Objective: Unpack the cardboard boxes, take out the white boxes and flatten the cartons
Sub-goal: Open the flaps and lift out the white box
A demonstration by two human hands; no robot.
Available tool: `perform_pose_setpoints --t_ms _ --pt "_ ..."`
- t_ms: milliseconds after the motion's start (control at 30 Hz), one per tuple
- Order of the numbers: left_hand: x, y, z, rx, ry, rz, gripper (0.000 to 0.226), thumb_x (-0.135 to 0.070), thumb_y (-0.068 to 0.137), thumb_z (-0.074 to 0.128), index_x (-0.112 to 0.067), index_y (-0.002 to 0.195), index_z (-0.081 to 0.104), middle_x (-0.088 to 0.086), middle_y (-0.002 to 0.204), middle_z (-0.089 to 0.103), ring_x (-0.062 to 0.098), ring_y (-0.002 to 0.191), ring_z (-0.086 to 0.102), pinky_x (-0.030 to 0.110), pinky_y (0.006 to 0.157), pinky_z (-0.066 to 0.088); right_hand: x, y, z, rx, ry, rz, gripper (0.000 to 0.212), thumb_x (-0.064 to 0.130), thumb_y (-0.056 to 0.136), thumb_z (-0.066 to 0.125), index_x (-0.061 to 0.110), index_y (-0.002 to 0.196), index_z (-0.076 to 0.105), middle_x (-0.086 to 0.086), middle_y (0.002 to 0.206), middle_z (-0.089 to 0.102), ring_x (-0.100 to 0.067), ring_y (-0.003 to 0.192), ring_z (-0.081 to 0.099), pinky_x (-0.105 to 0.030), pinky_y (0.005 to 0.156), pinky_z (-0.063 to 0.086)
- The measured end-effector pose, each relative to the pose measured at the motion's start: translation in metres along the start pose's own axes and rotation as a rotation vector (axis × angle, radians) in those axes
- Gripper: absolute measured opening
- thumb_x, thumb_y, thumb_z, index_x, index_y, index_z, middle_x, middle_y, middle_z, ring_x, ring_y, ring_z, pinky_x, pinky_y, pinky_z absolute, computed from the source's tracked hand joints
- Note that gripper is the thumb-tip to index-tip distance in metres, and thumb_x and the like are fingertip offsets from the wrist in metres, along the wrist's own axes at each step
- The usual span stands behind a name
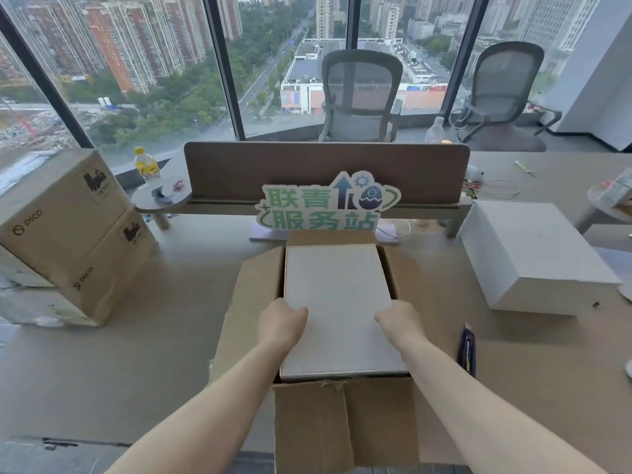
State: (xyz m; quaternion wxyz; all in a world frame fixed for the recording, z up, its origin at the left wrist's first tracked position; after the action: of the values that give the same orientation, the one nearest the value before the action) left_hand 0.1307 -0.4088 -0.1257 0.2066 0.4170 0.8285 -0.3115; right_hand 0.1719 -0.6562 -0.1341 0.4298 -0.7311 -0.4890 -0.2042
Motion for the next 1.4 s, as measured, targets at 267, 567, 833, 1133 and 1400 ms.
perform_pose_setpoints --t_ms 267,567,833,1133,1400 --pt "-0.023 -0.007 -0.043 -0.133 0.042 0.131 0.026 -0.039 0.082 0.063 -0.013 0.086 0.067 0.005 0.087 0.069 0.030 0.087 0.064 0.031 0.063 0.042 0.026 -0.017 -0.019 -0.086 0.048 -0.170 0.011 0.021 0.078 0.061 0.012 0.073 0.059 -0.003 0.073 0.065 -0.028 0.069 0.058 -0.032 0.059 0.036" --pt "-0.071 -0.033 -0.101 -0.242 -0.052 0.334 0.032 -0.038 0.082 0.065 -0.008 0.072 0.066 0.004 0.069 0.067 0.026 0.070 0.062 0.036 0.065 0.049 0.089 -0.056 -0.076 -0.217 -0.033 -0.291 0.012 0.023 0.079 0.063 0.013 0.083 0.070 -0.002 0.081 0.071 -0.028 0.080 0.065 -0.035 0.067 0.049" --pt "-0.148 -0.045 -0.110 -0.250 -0.160 0.532 0.030 -0.044 0.081 0.060 -0.017 0.083 0.072 -0.002 0.074 0.071 0.020 0.072 0.066 0.040 0.069 0.056 0.096 -0.071 -0.140 -0.449 0.059 -0.299 0.015 0.024 0.080 0.065 0.014 0.089 0.071 0.003 0.078 0.072 -0.023 0.080 0.066 -0.033 0.067 0.050" --pt "-0.261 -0.068 -0.020 -0.233 -0.148 0.633 0.023 -0.040 0.085 0.064 -0.020 0.089 0.075 -0.005 0.080 0.072 0.019 0.077 0.066 0.033 0.072 0.054 0.044 -0.013 -0.265 -0.572 0.030 -0.275 0.022 0.023 0.082 0.061 0.004 0.091 0.068 -0.009 0.079 0.070 -0.031 0.078 0.063 -0.030 0.059 0.042" --pt "-0.380 -0.072 0.111 -0.191 -0.171 0.530 0.024 -0.039 0.084 0.061 -0.019 0.086 0.072 -0.005 0.075 0.071 0.019 0.076 0.066 0.034 0.071 0.054 -0.006 0.087 -0.408 -0.523 -0.050 -0.292 0.016 0.024 0.080 0.056 0.013 0.080 0.067 -0.002 0.072 0.069 -0.030 0.078 0.064 -0.036 0.067 0.050"
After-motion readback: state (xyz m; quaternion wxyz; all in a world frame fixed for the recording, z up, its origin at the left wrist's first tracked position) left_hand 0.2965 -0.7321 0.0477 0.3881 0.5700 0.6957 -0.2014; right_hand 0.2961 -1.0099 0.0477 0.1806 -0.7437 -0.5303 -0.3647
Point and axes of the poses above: each hand's wrist, its own y-axis towards the middle knuckle, its own z-axis out of the palm, x = y × z, the point moved 6 cm from there along y, towards the middle knuckle
